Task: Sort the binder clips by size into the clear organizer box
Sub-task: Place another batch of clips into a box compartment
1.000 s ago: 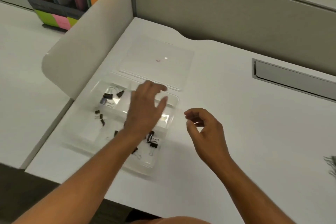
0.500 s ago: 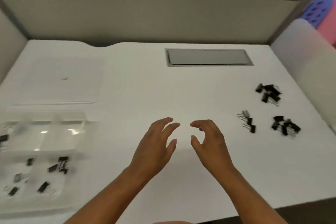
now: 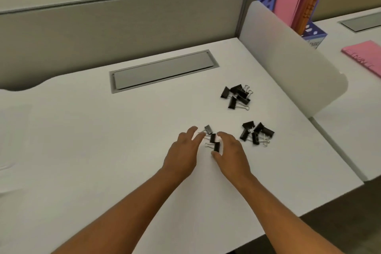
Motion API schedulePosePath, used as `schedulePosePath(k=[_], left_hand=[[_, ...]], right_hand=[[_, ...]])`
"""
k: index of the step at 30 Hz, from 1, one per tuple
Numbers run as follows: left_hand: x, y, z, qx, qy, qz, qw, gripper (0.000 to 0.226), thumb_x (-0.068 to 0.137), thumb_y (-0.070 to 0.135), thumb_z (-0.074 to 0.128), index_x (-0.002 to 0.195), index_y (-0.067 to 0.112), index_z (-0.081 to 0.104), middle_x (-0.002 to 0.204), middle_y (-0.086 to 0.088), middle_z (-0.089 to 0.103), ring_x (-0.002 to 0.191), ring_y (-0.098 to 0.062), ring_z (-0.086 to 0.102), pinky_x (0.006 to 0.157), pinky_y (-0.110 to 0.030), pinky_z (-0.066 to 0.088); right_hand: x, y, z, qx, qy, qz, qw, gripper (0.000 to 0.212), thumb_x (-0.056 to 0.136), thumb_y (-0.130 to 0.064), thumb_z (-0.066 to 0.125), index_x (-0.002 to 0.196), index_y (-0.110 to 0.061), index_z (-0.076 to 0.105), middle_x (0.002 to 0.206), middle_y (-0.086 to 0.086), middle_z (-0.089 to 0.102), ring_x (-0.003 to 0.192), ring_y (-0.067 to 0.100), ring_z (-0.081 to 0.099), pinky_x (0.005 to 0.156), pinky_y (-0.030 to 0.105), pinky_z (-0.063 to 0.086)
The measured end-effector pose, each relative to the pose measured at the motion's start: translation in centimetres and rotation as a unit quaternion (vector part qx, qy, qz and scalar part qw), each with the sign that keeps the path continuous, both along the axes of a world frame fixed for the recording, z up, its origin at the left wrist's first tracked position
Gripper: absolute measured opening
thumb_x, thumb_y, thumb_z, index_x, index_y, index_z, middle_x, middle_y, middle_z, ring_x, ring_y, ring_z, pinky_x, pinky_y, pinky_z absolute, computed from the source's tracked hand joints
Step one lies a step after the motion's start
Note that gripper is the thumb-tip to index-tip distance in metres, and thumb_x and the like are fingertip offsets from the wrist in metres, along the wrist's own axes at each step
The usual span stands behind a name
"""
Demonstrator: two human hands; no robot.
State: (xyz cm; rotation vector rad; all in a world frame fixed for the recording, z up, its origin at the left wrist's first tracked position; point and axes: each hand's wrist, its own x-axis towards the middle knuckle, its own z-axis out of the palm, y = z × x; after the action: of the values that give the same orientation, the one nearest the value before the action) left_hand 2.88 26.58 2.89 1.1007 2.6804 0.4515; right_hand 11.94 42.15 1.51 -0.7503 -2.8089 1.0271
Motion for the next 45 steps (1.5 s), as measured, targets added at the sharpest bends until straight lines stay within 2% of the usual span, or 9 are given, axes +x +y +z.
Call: schedulePosePath(k=[8,13,17,20,24,30,39,41,45], left_hand=[[-4.6,4.2,-1.6,-0.137,0.109,-0.106,0.979,0.076,0.096,0.002,0.044,0.16,0.036,0.024,0.173,0.0,0.007,0.123,-0.029,0.045,0.073,-0.036,0.041],[-5.5,3.7,-3.4,-0.019,0.113,-0.068,0.991,0.024,0.102,0.019,0.055,0.125,0.025,0.061,0.138,0.0,0.054,0.109,-0.029,0.056,0.073,-0.038,0.044],[-4.9,3.1,-3.8,0.079,0.048,0.027,0.995,0.015,0.094,0.019,0.071,0.109,0.019,0.068,0.11,0.004,0.058,0.092,-0.02,0.058,0.076,-0.035,0.051],[-3.8,2.8,-3.0,0.165,-0.043,0.153,0.973,0.011,0.095,0.012,0.069,0.102,0.021,0.067,0.107,0.01,0.051,0.087,-0.008,0.063,0.077,-0.023,0.051],[-2.0,2.5,-1.6,0.273,-0.197,0.315,0.887,0.021,0.092,0.008,0.069,0.09,0.029,0.068,0.106,0.005,0.065,0.085,-0.012,0.071,0.074,-0.028,0.057],[-0.6,0.8,0.9,0.448,-0.512,0.409,0.608,0.022,0.096,-0.005,0.063,0.113,0.007,0.07,0.095,-0.012,0.076,0.084,-0.022,0.072,0.081,-0.036,0.058],[0.2,0.4,2.1,0.448,-0.577,0.449,0.515,0.021,0.093,0.007,0.054,0.105,-0.001,0.07,0.09,-0.013,0.06,0.069,-0.025,0.062,0.065,-0.034,0.05],[0.2,0.7,2.6,0.426,-0.586,0.425,0.543,0.024,0.094,0.023,0.059,0.1,0.004,0.073,0.089,-0.009,0.06,0.062,-0.019,0.053,0.056,-0.03,0.041],[0.1,1.1,3.6,0.301,-0.516,0.351,0.721,0.039,0.092,0.05,0.069,0.095,0.011,0.076,0.084,-0.002,0.07,0.058,-0.014,0.041,0.055,-0.029,0.034]], right_hand=[[0.9,1.1,-2.2,-0.012,0.07,0.01,0.997,0.045,0.086,-0.014,0.081,0.126,-0.021,0.061,0.115,-0.007,0.059,0.106,0.015,0.057,0.087,0.026,0.049],[3.1,1.9,-1.9,-0.146,0.071,-0.033,0.986,0.036,0.087,0.005,0.071,0.107,-0.025,0.068,0.093,-0.005,0.055,0.084,0.008,0.059,0.074,0.012,0.048],[2.8,2.4,0.0,-0.381,0.034,-0.154,0.911,0.029,0.091,0.003,0.064,0.095,-0.024,0.073,0.092,0.004,0.069,0.071,0.016,0.071,0.073,0.034,0.059],[0.7,3.1,1.4,-0.367,0.036,-0.153,0.917,0.028,0.09,0.002,0.052,0.085,-0.019,0.069,0.069,-0.001,0.062,0.057,0.018,0.055,0.053,0.03,0.046],[-3.0,3.7,2.4,-0.341,0.01,-0.096,0.935,0.016,0.087,-0.021,0.05,0.07,-0.02,0.053,0.062,-0.007,0.046,0.061,0.019,0.04,0.058,0.029,0.031],[-4.9,3.2,0.5,0.015,-0.11,0.042,0.993,0.044,0.094,-0.038,0.065,0.129,-0.02,0.046,0.111,0.003,0.065,0.101,0.027,0.065,0.071,0.034,0.047],[-2.0,2.1,0.7,-0.156,-0.001,-0.012,0.988,0.024,0.084,-0.044,0.079,0.098,-0.032,0.064,0.068,-0.007,0.052,0.058,0.006,0.049,0.055,0.018,0.039],[-1.2,1.9,1.6,-0.195,0.027,0.001,0.98,0.022,0.084,-0.042,0.079,0.098,-0.035,0.064,0.065,-0.006,0.049,0.055,0.005,0.045,0.056,0.017,0.037],[0.2,1.5,3.5,-0.19,0.051,0.054,0.979,0.025,0.084,-0.041,0.078,0.103,-0.038,0.061,0.064,-0.007,0.045,0.056,0.005,0.041,0.055,0.019,0.037]])
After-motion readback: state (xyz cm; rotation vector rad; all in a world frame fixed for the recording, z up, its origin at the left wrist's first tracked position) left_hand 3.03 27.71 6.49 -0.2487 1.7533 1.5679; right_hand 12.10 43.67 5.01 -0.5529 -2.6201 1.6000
